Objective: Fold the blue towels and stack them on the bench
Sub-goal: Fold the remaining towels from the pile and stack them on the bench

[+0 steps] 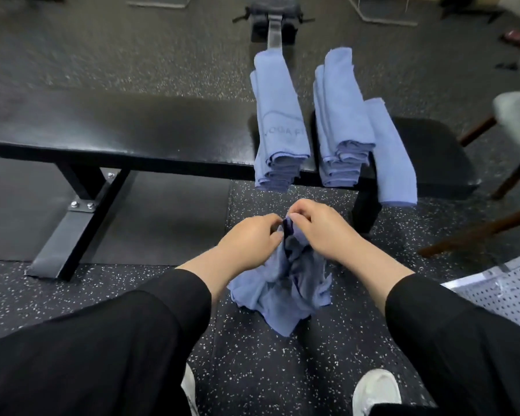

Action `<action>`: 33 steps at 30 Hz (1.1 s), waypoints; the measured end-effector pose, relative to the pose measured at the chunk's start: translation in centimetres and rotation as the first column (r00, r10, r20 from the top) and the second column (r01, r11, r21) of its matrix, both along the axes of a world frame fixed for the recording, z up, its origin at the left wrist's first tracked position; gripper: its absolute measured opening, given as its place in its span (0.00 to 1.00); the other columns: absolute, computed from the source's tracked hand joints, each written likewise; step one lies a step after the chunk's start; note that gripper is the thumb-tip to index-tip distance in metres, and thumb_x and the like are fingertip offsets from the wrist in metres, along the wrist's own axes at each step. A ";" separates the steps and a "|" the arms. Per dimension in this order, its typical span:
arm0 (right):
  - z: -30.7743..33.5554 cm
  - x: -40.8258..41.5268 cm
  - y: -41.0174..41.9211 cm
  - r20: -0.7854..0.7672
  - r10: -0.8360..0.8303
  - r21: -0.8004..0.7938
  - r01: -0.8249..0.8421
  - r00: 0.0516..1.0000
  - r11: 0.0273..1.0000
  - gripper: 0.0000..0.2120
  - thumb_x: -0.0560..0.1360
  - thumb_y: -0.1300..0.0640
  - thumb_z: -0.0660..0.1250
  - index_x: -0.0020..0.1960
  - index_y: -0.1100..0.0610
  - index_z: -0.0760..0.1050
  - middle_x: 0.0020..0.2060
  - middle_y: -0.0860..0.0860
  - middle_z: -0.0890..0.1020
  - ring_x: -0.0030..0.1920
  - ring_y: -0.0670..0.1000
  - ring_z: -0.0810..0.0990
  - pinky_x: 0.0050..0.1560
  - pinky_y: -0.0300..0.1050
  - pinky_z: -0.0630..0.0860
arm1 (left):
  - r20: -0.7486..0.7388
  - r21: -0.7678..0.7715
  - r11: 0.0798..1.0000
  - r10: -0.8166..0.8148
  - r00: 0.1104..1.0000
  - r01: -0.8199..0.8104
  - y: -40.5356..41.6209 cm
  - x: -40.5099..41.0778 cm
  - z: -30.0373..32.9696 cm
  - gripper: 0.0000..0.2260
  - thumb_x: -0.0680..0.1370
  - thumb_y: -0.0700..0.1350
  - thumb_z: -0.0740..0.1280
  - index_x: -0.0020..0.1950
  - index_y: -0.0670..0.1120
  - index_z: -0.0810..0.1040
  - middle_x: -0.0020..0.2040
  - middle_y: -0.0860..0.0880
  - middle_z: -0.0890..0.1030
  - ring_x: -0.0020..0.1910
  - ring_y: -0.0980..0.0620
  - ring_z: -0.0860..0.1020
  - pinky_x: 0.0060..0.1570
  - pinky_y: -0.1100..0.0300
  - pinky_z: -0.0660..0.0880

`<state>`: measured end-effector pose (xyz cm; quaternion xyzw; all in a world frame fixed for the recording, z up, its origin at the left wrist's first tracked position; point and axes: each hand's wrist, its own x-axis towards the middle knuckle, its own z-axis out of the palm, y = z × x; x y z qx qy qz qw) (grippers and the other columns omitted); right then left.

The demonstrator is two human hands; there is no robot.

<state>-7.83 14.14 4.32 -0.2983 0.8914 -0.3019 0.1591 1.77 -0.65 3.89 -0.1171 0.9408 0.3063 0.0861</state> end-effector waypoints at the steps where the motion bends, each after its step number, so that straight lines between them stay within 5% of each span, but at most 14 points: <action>1: 2.0 0.5 0.3 -0.019 0.024 -0.009 -0.024 1.000 1.000 0.06 0.83 0.54 0.62 0.49 0.48 0.76 0.45 0.46 0.83 0.49 0.51 0.79 0.52 0.48 0.74 | -0.042 0.049 0.999 0.022 0.999 -0.020 0.5 0.3 1.6 0.14 0.82 0.49 0.61 0.67 0.50 0.76 0.60 0.50 0.82 0.59 0.47 0.79 0.59 0.51 0.75; 5: 9.8 2.5 2.1 -0.093 0.032 -0.148 -0.046 0.995 0.988 0.07 0.83 0.55 0.63 0.49 0.47 0.77 0.45 0.43 0.83 0.50 0.46 0.80 0.52 0.45 0.74 | -0.191 0.212 0.976 0.083 0.978 -0.041 2.1 1.4 7.1 0.10 0.81 0.50 0.65 0.62 0.52 0.78 0.55 0.54 0.83 0.55 0.54 0.80 0.58 0.56 0.75; 7: 13.1 3.5 3.0 -0.113 0.016 -0.265 -0.045 0.994 0.963 0.07 0.83 0.56 0.64 0.49 0.48 0.79 0.44 0.44 0.84 0.48 0.44 0.81 0.50 0.39 0.74 | -0.272 0.257 0.965 0.126 0.954 -0.055 2.6 1.7 9.2 0.05 0.80 0.50 0.67 0.49 0.51 0.79 0.43 0.58 0.83 0.45 0.58 0.79 0.47 0.58 0.74; 10: 15.7 4.6 4.5 -0.126 -0.021 -0.336 -0.022 0.992 0.942 0.05 0.82 0.57 0.66 0.50 0.51 0.81 0.43 0.46 0.85 0.46 0.45 0.80 0.49 0.39 0.73 | -0.382 0.308 0.948 0.204 0.901 -0.084 3.2 2.2 11.5 0.10 0.80 0.49 0.67 0.38 0.51 0.74 0.30 0.60 0.76 0.32 0.59 0.72 0.35 0.62 0.67; 13: 16.0 5.2 5.6 -0.139 -0.031 -0.302 -0.012 0.990 0.953 0.05 0.82 0.56 0.66 0.50 0.49 0.80 0.41 0.45 0.84 0.43 0.43 0.79 0.48 0.40 0.72 | -0.385 0.365 0.931 0.180 0.905 -0.030 3.6 2.8 12.4 0.04 0.80 0.48 0.68 0.45 0.54 0.79 0.37 0.54 0.82 0.37 0.55 0.77 0.41 0.59 0.73; 16: 15.8 4.9 6.0 -0.135 -0.064 -0.317 0.018 0.989 0.948 0.05 0.82 0.56 0.66 0.49 0.49 0.80 0.41 0.45 0.84 0.44 0.43 0.79 0.47 0.37 0.72 | -0.364 0.282 0.959 0.076 0.928 0.032 4.2 2.9 12.3 0.12 0.82 0.49 0.65 0.40 0.48 0.73 0.31 0.51 0.72 0.31 0.56 0.67 0.34 0.59 0.64; 20: 15.6 3.7 6.6 -0.097 -0.087 -0.340 0.049 0.991 0.939 0.05 0.80 0.54 0.68 0.46 0.50 0.80 0.40 0.46 0.85 0.43 0.45 0.80 0.46 0.38 0.73 | -0.436 0.344 0.938 0.206 0.876 -0.049 4.2 2.1 13.0 0.18 0.84 0.51 0.61 0.39 0.41 0.69 0.32 0.53 0.67 0.32 0.56 0.65 0.35 0.57 0.62; 24: 15.4 2.7 7.4 -0.017 -0.027 -0.264 0.022 0.999 0.964 0.08 0.78 0.51 0.72 0.41 0.52 0.81 0.34 0.47 0.83 0.31 0.42 0.72 0.33 0.35 0.67 | -0.473 0.392 0.917 0.271 0.838 -0.075 3.2 1.5 13.2 0.19 0.84 0.52 0.60 0.41 0.38 0.70 0.35 0.51 0.69 0.36 0.56 0.66 0.39 0.55 0.65; 29: 14.2 2.1 8.1 -0.025 0.009 -0.136 -0.013 1.000 0.991 0.15 0.79 0.49 0.68 0.38 0.56 0.75 0.27 0.43 0.70 0.30 0.42 0.65 0.33 0.36 0.64 | -0.458 0.645 0.749 0.536 0.709 -0.150 2.4 0.9 13.0 0.20 0.84 0.51 0.61 0.40 0.38 0.68 0.35 0.48 0.69 0.37 0.53 0.67 0.40 0.53 0.66; 33: 13.4 1.7 7.6 -0.060 -0.060 -0.294 0.040 0.996 0.955 0.17 0.82 0.51 0.65 0.41 0.62 0.70 0.30 0.48 0.66 0.31 0.44 0.63 0.32 0.39 0.63 | -0.461 0.527 0.830 0.461 0.758 -0.184 2.3 0.4 12.8 0.16 0.83 0.50 0.64 0.40 0.41 0.73 0.33 0.52 0.72 0.34 0.56 0.69 0.40 0.56 0.68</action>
